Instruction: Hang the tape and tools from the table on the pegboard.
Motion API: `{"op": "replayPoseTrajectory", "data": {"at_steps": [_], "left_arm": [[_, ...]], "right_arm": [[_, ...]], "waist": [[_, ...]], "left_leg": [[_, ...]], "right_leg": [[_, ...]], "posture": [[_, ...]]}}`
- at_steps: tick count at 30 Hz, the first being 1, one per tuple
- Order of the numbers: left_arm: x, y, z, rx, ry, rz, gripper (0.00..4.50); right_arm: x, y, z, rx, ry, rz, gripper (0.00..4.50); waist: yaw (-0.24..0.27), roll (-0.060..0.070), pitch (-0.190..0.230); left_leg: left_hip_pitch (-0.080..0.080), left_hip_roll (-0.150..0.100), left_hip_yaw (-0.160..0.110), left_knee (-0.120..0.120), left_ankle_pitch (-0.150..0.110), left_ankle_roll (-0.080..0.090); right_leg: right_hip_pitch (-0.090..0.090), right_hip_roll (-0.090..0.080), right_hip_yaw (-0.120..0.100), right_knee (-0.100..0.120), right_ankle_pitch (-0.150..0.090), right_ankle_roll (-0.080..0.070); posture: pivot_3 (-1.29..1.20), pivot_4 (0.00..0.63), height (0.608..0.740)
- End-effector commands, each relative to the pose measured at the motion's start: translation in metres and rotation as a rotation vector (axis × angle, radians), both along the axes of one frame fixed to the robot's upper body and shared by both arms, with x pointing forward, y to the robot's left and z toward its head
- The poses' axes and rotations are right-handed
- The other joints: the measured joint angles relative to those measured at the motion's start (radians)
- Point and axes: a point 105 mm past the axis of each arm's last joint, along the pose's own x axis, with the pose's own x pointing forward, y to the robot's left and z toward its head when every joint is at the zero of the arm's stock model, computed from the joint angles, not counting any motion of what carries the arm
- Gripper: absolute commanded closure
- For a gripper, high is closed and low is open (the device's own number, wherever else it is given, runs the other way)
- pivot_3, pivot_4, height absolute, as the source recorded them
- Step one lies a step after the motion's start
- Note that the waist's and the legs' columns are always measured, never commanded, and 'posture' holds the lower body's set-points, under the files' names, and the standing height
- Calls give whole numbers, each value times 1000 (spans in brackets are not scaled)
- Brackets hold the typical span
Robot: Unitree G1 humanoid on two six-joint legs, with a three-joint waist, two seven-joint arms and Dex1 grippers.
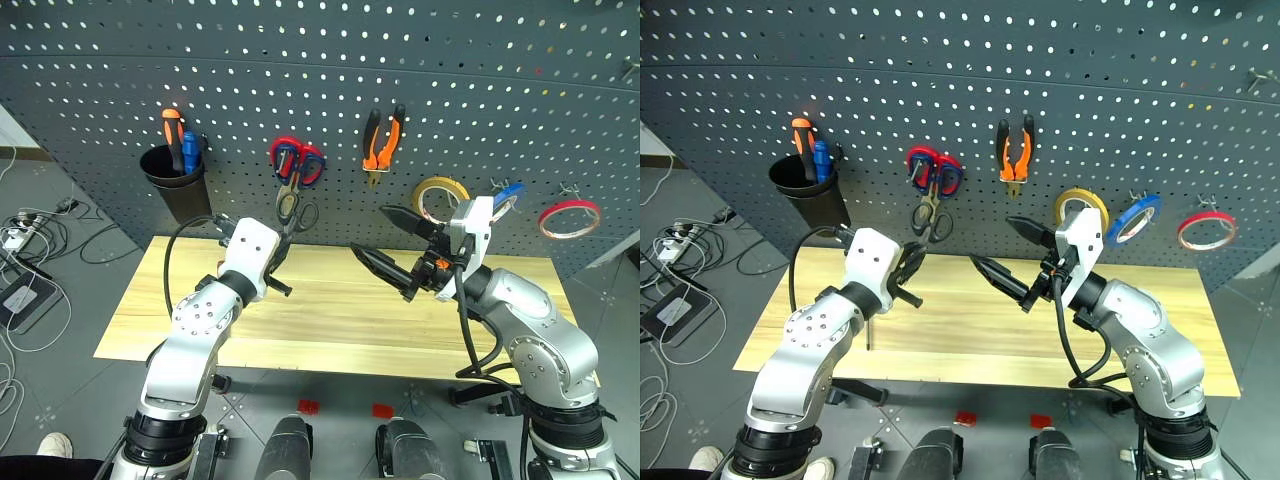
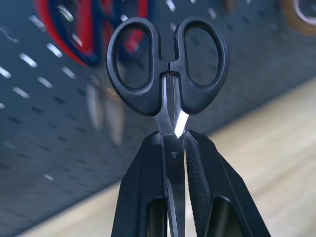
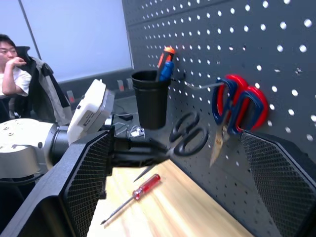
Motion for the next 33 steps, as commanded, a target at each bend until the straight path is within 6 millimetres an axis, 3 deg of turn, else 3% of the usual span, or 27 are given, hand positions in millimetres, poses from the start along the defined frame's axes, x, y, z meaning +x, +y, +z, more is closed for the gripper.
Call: {"op": "replayPoseTrajectory", "data": {"at_steps": [1,16,33], "left_arm": [[6,-5,23,11,-114,-1,4254],[1,-2,29,16,-159,16,4254],[22,3,17,-13,-85,58,4254]], "right_arm": [[-2,1,9,24,-44,-1,0],[-2,-3,3,6,-35,-40,0],[0,-3,6,-5,-28,-71,0]], "waist": [[6,0,-6],[13,0,-13],[13,0,-13]], "left_leg": [[1,0,0,0,0,0],[7,0,1,0,-1,2],[8,0,1,1,-1,2]], "right_leg": [[1,0,0,0,0,0],[6,1,2,1,0,0],[7,1,1,1,0,0]], "posture": [[116,91,740],[97,109,740],[87,122,740]]}}
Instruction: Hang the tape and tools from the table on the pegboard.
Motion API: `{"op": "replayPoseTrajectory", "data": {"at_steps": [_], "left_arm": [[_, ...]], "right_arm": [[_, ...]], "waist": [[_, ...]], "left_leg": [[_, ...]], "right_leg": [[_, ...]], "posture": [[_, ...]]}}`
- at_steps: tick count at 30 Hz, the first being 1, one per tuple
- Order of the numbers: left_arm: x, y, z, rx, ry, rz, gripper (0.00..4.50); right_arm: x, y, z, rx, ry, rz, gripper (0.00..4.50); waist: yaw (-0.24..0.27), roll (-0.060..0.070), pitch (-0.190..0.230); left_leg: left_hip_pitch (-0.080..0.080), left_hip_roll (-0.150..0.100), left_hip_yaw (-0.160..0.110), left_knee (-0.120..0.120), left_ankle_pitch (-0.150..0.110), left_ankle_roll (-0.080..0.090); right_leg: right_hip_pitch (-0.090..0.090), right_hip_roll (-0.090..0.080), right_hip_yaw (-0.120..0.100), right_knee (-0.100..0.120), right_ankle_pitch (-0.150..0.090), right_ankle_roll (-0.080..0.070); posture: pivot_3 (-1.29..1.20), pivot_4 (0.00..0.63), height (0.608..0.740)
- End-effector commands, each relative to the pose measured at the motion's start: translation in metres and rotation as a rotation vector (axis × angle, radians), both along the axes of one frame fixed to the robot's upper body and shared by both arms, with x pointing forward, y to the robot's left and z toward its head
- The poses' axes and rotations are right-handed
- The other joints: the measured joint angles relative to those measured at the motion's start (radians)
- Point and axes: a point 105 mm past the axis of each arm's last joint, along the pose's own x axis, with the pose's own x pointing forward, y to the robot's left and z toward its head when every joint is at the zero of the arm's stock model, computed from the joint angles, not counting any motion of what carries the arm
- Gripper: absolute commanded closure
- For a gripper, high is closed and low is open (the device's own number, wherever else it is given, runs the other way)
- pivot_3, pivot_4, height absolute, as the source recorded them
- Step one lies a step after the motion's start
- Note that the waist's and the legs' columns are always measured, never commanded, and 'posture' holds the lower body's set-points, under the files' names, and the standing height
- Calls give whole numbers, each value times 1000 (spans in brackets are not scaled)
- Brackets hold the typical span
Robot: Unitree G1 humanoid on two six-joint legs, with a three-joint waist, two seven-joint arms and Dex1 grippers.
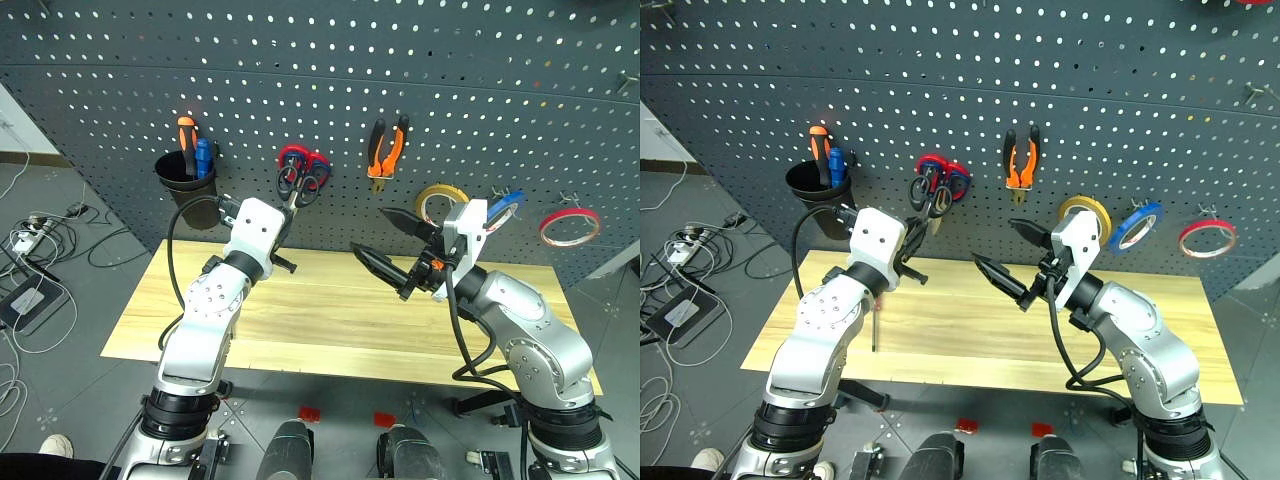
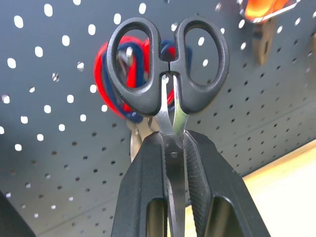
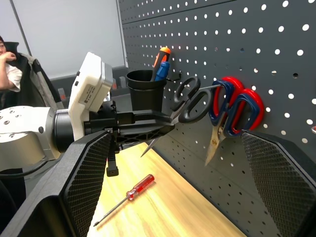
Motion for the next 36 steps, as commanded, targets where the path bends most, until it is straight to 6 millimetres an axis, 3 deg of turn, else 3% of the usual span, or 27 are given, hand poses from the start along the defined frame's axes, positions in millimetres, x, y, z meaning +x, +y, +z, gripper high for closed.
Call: {"op": "replayPoseTrajectory", "data": {"at_steps": [1,5,6,14,19,26,29,33,36], "left_arm": [[4,0,13,-12,-37,10,4254],[11,2,11,-16,-12,22,4254],[12,2,11,-15,-10,22,3533],[14,1,5,-5,7,12,1348],[12,10,-15,-15,67,59,17],[-3,60,-59,-115,254,292,17],[-8,83,-67,-129,315,375,17],[-15,116,-74,-129,394,470,17],[-13,130,-73,-129,421,483,17]], "right_arm": [[-5,0,14,7,-56,-3,0],[-5,0,13,2,-52,-6,0],[-5,0,13,0,-52,-7,0],[-7,-3,7,-13,-39,-11,0],[-11,-2,0,-37,-28,9,0],[-17,8,-14,-131,-34,98,0],[-18,17,-18,-162,-45,146,0],[-22,32,-24,-221,-73,226,0],[-18,41,-27,-236,-73,241,0]], "waist": [[0,0,0],[-1,0,0],[-1,0,0],[-2,0,0],[-4,0,0],[-22,2,9],[-25,1,20],[-27,2,68],[-27,2,100]], "left_leg": [[0,0,0,0,0,0],[1,0,0,0,0,0],[1,0,0,0,0,0],[2,0,0,0,0,0],[3,0,0,0,-1,1],[9,1,0,0,-6,10],[9,1,-1,0,-6,11],[18,1,-2,-1,-6,11],[18,1,-6,0,-6,11]], "right_leg": [[0,0,0,0,0,0],[1,0,0,0,0,0],[1,0,0,0,0,0],[2,0,0,0,0,0],[3,0,0,0,0,0],[8,0,0,0,-2,-3],[8,1,0,0,-2,-4],[18,1,-1,0,-3,-5],[18,1,-2,0,-3,-5]], "posture": [[86,122,740],[80,127,740],[79,128,740],[69,146,740],[64,165,740],[75,232,740],[92,267,740],[111,323,740],[120,354,740]]}}
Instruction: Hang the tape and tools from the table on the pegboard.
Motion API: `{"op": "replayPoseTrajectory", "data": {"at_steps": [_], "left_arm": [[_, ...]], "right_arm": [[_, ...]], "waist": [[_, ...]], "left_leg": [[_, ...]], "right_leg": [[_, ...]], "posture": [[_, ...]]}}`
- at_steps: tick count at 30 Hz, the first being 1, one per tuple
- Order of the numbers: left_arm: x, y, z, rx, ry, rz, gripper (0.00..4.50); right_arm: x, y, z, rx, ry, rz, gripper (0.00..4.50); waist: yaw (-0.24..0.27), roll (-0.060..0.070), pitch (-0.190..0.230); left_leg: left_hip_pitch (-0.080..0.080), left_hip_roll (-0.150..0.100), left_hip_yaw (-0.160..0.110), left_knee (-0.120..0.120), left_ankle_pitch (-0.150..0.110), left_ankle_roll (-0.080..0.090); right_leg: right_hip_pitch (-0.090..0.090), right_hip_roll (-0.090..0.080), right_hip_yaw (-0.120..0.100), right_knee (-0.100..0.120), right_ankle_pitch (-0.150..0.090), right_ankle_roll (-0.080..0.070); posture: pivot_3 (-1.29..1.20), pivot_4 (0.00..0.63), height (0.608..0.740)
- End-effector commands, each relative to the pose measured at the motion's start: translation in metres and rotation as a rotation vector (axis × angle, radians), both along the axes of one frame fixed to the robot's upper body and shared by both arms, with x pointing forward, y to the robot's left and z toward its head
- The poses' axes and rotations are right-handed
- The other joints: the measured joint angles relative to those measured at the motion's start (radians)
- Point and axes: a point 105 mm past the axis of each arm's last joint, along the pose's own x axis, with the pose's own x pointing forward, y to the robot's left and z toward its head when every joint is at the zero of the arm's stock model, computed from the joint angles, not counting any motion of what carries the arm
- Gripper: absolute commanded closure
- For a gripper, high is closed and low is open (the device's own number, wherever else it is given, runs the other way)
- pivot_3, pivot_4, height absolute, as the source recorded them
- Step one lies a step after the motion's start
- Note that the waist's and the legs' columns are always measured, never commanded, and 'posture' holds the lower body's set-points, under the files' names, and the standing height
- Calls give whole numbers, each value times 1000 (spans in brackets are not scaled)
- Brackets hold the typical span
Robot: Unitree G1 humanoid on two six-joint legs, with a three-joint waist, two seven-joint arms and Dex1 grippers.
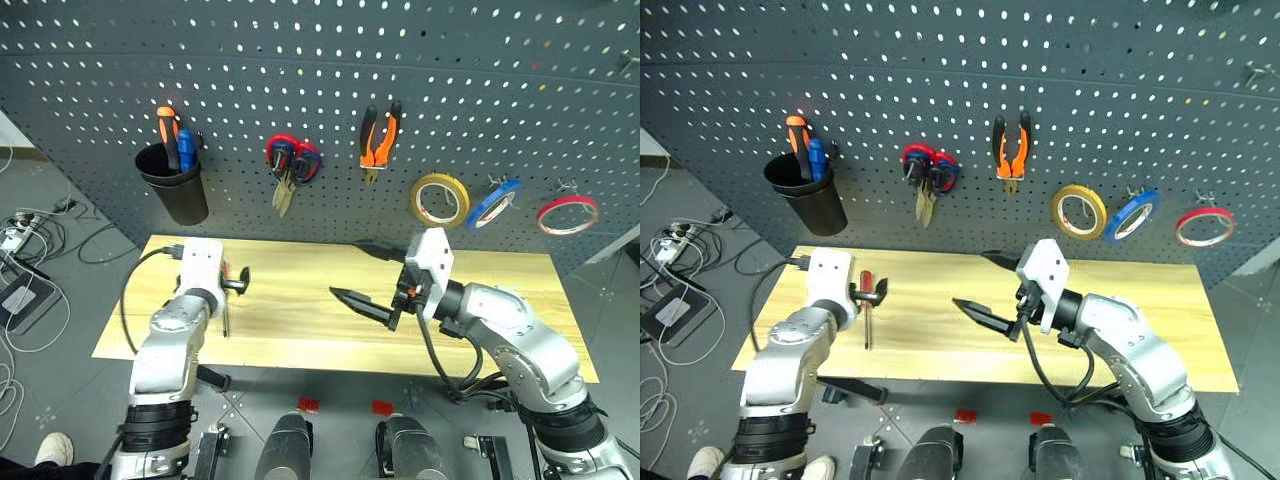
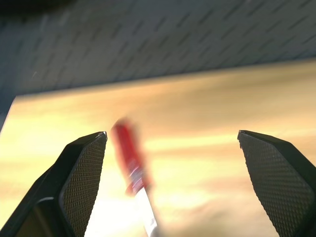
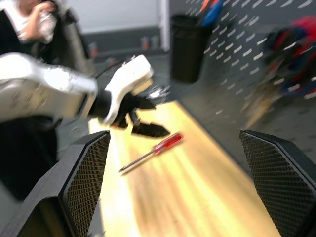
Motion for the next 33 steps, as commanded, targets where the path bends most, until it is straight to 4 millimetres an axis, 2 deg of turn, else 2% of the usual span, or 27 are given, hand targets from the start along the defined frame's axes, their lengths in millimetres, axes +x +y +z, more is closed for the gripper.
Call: {"op": "replayPoseTrajectory", "data": {"at_steps": [1,7,13,18,23,31,33], "left_arm": [[4,15,8,-9,10,12,17],[22,25,15,-34,27,6,17],[38,35,18,-97,35,30,17],[42,52,14,-213,53,132,17],[41,66,10,-216,63,172,17],[49,60,6,-211,84,116,17],[52,56,8,-217,86,96,400]], "right_arm": [[2,11,5,-2,-46,28,0],[6,23,7,0,-31,54,0],[15,23,10,-2,-23,28,0],[20,19,12,-1,-7,-1,0],[22,15,11,-3,22,-21,0],[23,12,10,-1,56,-38,0],[23,12,10,0,60,-41,0]], "waist": [[0,0,17],[1,-1,71],[-1,-4,106],[-2,-5,136],[-3,-7,156],[-1,-6,169],[-1,-7,173]], "left_leg": [[-1,0,-2,0,0,0],[-3,0,-5,1,0,0],[-6,0,-2,2,0,-1],[-6,1,0,2,0,-1],[-8,1,1,2,1,-1],[-20,1,2,7,4,-7],[-20,1,3,8,4,-7]], "right_leg": [[-1,0,0,0,0,0],[-3,0,-1,1,0,0],[-12,0,0,16,0,0],[-14,0,0,16,0,0],[-18,-1,0,17,0,0],[-29,-1,0,19,0,0],[-29,-1,-1,19,0,0]], "posture": [[125,366,740],[136,413,740],[123,441,740],[109,462,740],[106,480,740],[107,491,740],[109,490,740]]}}
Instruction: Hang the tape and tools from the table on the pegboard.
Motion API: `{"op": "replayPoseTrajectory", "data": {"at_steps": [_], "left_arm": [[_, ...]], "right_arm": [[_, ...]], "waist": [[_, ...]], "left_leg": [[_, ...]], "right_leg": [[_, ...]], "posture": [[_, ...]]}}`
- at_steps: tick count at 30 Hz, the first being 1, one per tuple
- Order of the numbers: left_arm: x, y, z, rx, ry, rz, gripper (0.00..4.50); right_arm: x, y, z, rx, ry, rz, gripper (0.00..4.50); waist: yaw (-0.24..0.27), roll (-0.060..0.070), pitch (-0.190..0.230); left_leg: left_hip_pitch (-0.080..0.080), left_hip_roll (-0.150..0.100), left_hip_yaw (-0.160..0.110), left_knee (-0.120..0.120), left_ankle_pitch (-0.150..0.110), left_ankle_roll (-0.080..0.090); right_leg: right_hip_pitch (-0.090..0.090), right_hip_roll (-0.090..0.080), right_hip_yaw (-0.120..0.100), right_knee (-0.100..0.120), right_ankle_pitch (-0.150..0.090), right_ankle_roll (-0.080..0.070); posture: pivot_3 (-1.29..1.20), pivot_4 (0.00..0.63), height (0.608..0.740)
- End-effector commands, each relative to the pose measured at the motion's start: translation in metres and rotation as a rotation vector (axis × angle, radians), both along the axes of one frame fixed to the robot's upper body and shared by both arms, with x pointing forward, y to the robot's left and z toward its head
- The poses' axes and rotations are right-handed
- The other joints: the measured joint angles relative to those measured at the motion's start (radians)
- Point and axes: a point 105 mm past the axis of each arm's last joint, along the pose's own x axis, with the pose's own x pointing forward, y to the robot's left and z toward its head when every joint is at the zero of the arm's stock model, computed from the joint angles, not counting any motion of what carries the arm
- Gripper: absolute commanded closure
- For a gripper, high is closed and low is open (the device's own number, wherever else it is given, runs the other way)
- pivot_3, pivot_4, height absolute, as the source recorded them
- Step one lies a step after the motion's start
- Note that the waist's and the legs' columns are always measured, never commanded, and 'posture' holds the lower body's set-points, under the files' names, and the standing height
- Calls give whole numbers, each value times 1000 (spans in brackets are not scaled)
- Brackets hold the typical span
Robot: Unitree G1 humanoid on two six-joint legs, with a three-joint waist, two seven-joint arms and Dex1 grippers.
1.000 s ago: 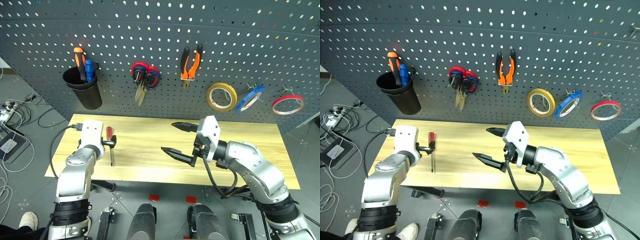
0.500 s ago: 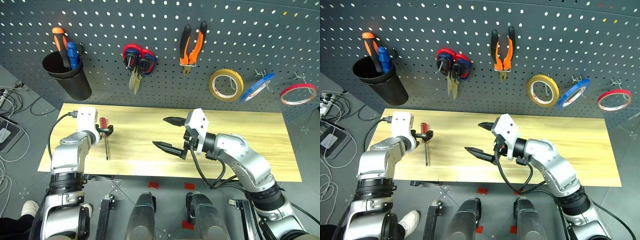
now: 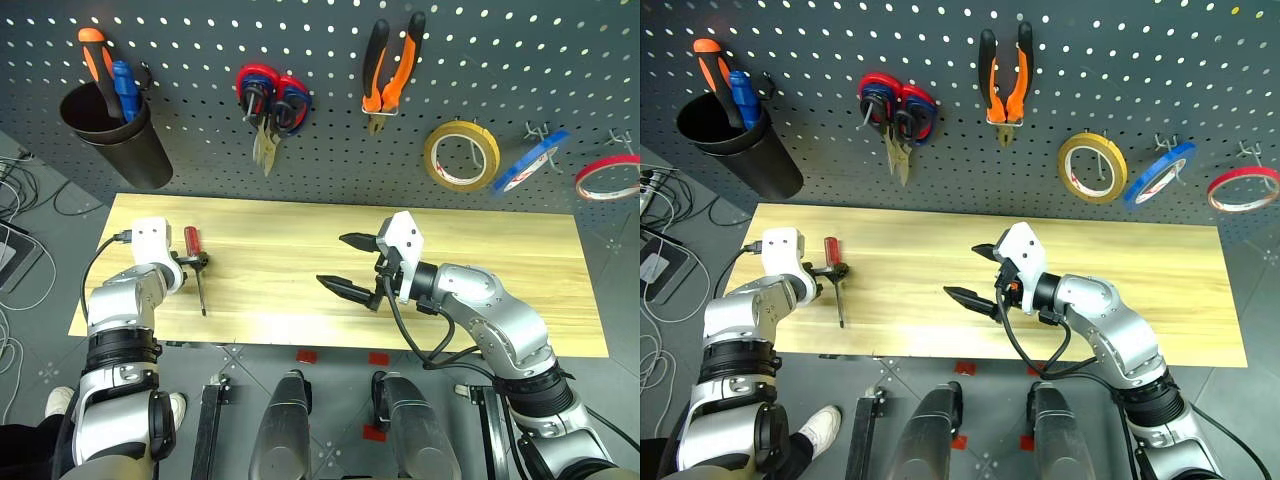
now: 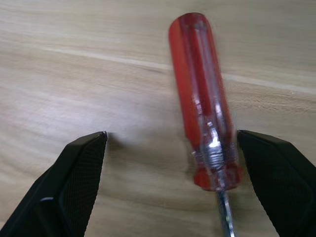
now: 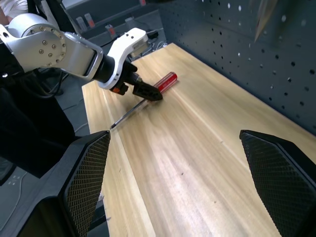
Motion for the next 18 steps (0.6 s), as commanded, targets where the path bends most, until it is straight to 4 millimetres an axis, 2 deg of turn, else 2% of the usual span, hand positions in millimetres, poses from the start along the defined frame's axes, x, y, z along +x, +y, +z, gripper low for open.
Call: {"op": "replayPoseTrajectory", "data": {"at_steps": [1,9,11,16,18], "left_arm": [[4,-2,7,1,-9,-27,633],[9,-8,10,-16,-5,-50,3068],[9,-10,10,-19,-5,-54,3565],[8,-18,10,22,-3,-94,3564],[6,-24,10,149,-15,-164,3564]], "right_arm": [[-7,2,13,40,-37,20,0],[-3,1,14,39,-42,10,0],[-1,1,15,42,-45,9,0],[1,0,15,44,-52,20,0],[0,0,17,53,-56,28,0]], "waist": [[1,0,5],[0,0,7],[0,0,7],[0,-1,7],[0,-1,6]], "left_leg": [[-1,0,0,1,0,0],[-2,0,0,4,0,0],[-2,0,0,4,0,0],[-2,0,-1,4,0,0],[-2,0,-1,4,0,0]], "right_leg": [[0,0,0,0,0,0],[0,0,0,1,0,0],[0,0,0,1,0,0],[0,0,0,0,0,0],[0,0,0,0,0,0]], "posture": [[109,490,740],[106,478,740],[106,473,740],[111,447,740],[111,430,740]]}}
